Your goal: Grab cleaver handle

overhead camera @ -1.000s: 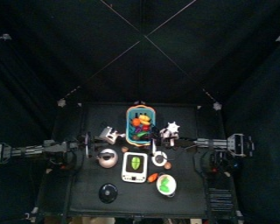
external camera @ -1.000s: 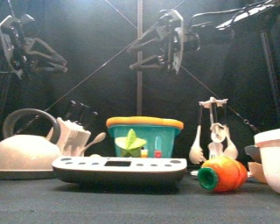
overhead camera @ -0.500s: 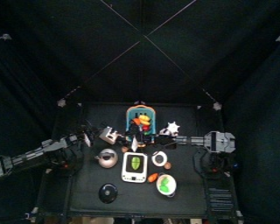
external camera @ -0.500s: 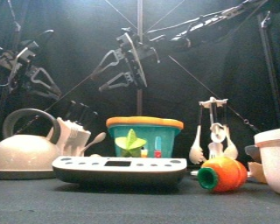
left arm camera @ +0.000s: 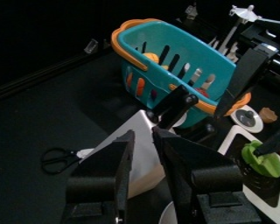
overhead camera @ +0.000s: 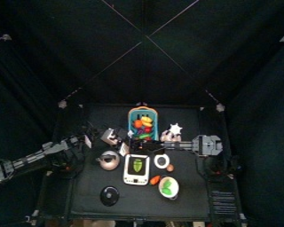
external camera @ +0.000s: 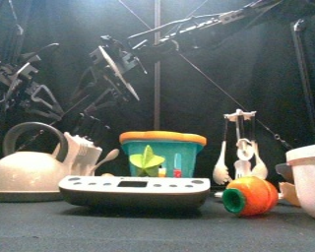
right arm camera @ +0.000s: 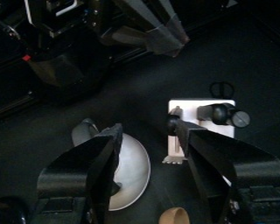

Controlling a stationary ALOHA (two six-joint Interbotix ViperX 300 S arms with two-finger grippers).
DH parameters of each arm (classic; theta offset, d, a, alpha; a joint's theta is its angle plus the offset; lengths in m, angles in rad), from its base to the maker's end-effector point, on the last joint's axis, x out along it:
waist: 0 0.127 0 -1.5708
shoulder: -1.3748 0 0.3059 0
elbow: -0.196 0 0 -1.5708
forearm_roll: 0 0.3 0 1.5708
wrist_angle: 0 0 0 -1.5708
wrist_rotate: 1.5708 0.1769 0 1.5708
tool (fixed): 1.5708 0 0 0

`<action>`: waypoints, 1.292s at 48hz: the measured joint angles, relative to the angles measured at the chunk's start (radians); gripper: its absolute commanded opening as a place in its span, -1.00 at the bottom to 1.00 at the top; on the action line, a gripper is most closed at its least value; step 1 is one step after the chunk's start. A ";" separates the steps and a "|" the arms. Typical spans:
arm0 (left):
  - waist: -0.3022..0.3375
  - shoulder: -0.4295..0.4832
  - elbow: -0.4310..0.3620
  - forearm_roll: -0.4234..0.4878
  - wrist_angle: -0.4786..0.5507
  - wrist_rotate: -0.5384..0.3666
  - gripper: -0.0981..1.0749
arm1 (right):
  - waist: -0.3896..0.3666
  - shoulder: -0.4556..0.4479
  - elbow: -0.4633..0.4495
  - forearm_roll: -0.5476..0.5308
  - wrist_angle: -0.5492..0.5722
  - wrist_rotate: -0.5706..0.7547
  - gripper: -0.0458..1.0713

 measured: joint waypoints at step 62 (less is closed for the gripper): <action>-0.023 0.118 0.029 -0.044 0.040 0.000 0.34 | 0.005 0.095 -0.133 -0.031 0.150 0.003 0.62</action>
